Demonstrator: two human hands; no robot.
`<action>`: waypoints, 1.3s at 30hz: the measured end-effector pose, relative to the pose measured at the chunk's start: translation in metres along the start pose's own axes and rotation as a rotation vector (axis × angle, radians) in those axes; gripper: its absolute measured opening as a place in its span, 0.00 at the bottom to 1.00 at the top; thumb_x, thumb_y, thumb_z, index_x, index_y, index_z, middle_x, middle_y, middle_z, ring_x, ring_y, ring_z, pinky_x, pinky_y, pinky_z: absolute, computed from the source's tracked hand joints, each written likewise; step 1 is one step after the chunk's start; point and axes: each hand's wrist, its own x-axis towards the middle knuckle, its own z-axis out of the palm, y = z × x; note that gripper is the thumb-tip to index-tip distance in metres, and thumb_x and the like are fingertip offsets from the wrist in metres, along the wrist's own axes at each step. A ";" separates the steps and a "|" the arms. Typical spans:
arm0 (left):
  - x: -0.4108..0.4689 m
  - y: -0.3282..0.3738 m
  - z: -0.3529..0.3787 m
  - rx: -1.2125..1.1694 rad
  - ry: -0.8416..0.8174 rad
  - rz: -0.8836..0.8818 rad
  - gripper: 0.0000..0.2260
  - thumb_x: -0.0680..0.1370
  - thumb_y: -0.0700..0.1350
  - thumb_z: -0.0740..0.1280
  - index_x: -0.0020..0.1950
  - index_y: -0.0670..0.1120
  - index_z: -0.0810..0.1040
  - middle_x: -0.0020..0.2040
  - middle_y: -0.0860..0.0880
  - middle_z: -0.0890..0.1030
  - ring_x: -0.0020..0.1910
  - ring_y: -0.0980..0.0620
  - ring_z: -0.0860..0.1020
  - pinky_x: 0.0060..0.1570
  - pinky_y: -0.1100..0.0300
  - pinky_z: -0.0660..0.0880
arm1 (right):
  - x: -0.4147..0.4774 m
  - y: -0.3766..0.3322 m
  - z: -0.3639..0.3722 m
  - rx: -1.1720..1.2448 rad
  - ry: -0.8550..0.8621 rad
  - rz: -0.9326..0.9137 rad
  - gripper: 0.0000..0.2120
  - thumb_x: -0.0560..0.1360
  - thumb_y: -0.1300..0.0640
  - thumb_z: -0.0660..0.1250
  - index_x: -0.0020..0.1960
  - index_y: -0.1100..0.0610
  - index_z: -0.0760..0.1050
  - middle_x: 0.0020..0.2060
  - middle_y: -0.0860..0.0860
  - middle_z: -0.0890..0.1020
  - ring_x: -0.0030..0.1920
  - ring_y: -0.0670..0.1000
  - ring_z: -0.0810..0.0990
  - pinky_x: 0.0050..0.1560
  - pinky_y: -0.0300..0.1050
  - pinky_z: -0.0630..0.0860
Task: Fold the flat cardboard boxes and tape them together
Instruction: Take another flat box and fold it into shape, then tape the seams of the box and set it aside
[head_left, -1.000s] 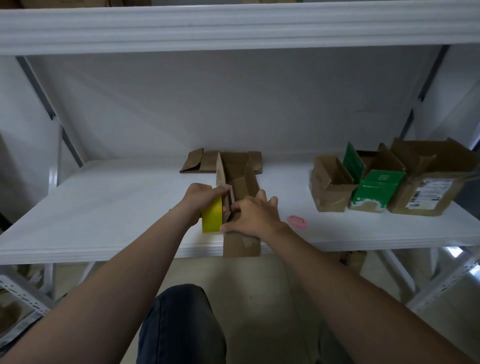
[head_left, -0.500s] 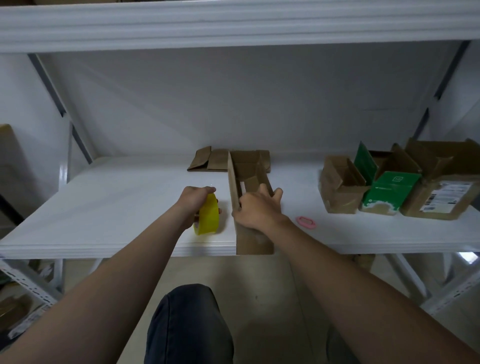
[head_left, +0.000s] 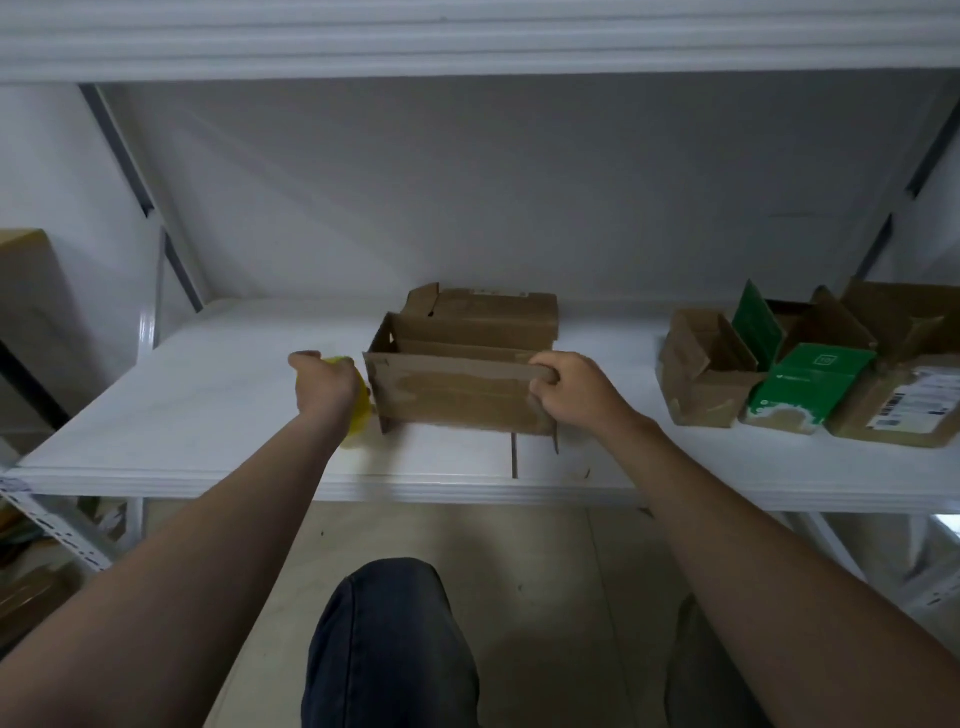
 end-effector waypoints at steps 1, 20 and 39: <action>-0.001 -0.002 -0.001 0.017 -0.002 -0.008 0.23 0.80 0.47 0.66 0.71 0.45 0.62 0.67 0.39 0.72 0.62 0.35 0.74 0.64 0.42 0.73 | -0.002 0.002 -0.003 0.033 0.008 -0.002 0.09 0.77 0.61 0.64 0.48 0.49 0.80 0.45 0.51 0.82 0.47 0.50 0.80 0.44 0.43 0.73; -0.002 -0.021 0.036 0.150 -0.250 -0.008 0.29 0.74 0.41 0.75 0.70 0.51 0.65 0.61 0.45 0.70 0.57 0.41 0.72 0.56 0.46 0.76 | -0.002 0.039 -0.009 0.217 0.265 0.181 0.05 0.74 0.53 0.67 0.40 0.51 0.74 0.42 0.50 0.80 0.45 0.50 0.79 0.44 0.48 0.76; 0.010 -0.023 0.056 0.260 -0.120 0.129 0.39 0.72 0.50 0.78 0.73 0.44 0.58 0.63 0.40 0.75 0.62 0.37 0.75 0.59 0.45 0.74 | 0.032 0.068 0.012 -0.154 0.009 0.153 0.16 0.77 0.57 0.68 0.63 0.48 0.81 0.59 0.53 0.75 0.55 0.56 0.79 0.60 0.48 0.76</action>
